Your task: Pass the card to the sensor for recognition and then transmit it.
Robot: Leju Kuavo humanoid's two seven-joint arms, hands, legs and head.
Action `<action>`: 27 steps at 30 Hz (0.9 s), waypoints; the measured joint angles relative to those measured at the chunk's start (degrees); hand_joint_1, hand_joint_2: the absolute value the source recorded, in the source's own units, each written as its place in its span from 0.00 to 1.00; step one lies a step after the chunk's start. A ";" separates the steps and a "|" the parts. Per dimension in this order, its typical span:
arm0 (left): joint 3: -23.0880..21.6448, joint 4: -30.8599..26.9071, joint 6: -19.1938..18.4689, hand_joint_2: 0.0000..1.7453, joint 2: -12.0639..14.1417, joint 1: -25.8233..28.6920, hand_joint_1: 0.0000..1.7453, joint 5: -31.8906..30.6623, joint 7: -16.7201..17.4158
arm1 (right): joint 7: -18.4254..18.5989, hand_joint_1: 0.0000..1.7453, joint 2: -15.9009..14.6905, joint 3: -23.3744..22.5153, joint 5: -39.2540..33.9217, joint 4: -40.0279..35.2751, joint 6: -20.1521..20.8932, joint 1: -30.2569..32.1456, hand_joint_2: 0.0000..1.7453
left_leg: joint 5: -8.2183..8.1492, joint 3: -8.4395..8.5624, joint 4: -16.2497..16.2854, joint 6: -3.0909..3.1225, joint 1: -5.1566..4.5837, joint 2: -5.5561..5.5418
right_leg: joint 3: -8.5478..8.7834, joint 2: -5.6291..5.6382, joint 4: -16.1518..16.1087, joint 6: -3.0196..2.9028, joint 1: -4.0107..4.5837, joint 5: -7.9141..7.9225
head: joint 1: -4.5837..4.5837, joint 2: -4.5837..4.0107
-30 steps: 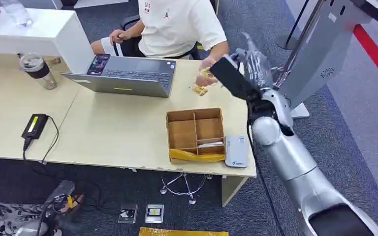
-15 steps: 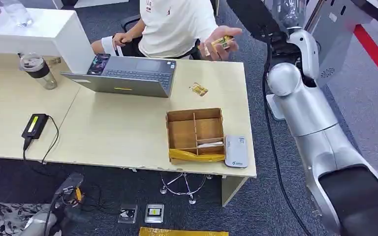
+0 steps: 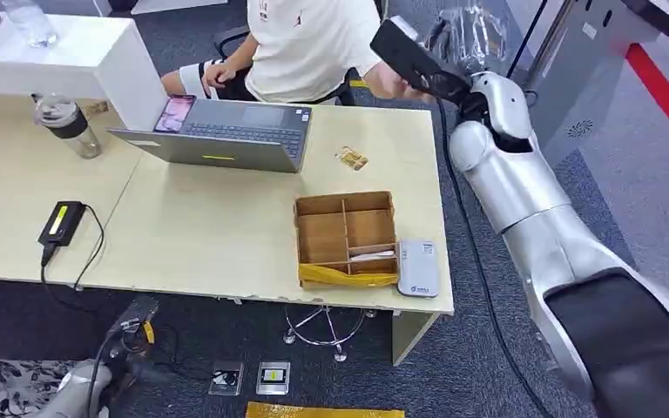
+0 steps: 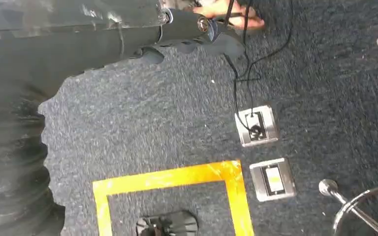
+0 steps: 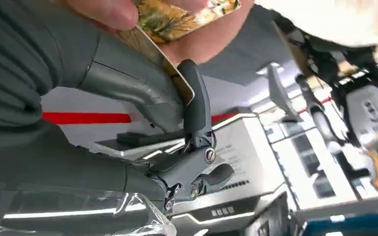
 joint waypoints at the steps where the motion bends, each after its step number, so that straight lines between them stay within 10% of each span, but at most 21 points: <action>1: -0.02 0.00 -0.07 1.00 -0.11 0.01 0.00 0.15 0.02 | 0.09 0.53 0.06 0.17 0.19 1.15 -0.13 0.32 1.00 | 0.00 0.00 0.00 0.00 0.00 -0.01 | 0.01 -0.02 0.00 0.00 0.00 0.00 | 0.04 0.00; 2: -0.02 0.00 -0.18 1.00 -0.17 0.02 0.00 0.22 0.02 | 0.20 0.14 0.13 0.39 0.35 1.90 -0.26 0.55 1.00 | 0.00 -0.01 0.00 0.00 0.00 -0.01 | 0.00 -0.02 0.00 0.00 0.00 0.00 | 0.02 0.00; 3: -0.04 0.00 -0.35 1.00 -0.24 0.03 0.00 0.46 0.11 | 0.26 0.00 0.13 0.68 0.61 2.93 -0.46 0.77 1.00 | 0.00 -0.01 0.00 0.00 0.00 -0.01 | -0.01 -0.01 0.00 0.00 -0.01 0.00 | 0.04 0.00; 27: -0.22 0.04 2.36 1.00 1.12 3.50 0.00 9.79 -1.64 | -11.23 0.00 -7.98 -5.31 -7.19 6.68 -8.61 0.77 1.00 | 0.00 0.02 0.02 0.00 -0.04 0.09 | -0.07 0.05 0.00 0.01 -0.04 0.07 | 0.02 0.00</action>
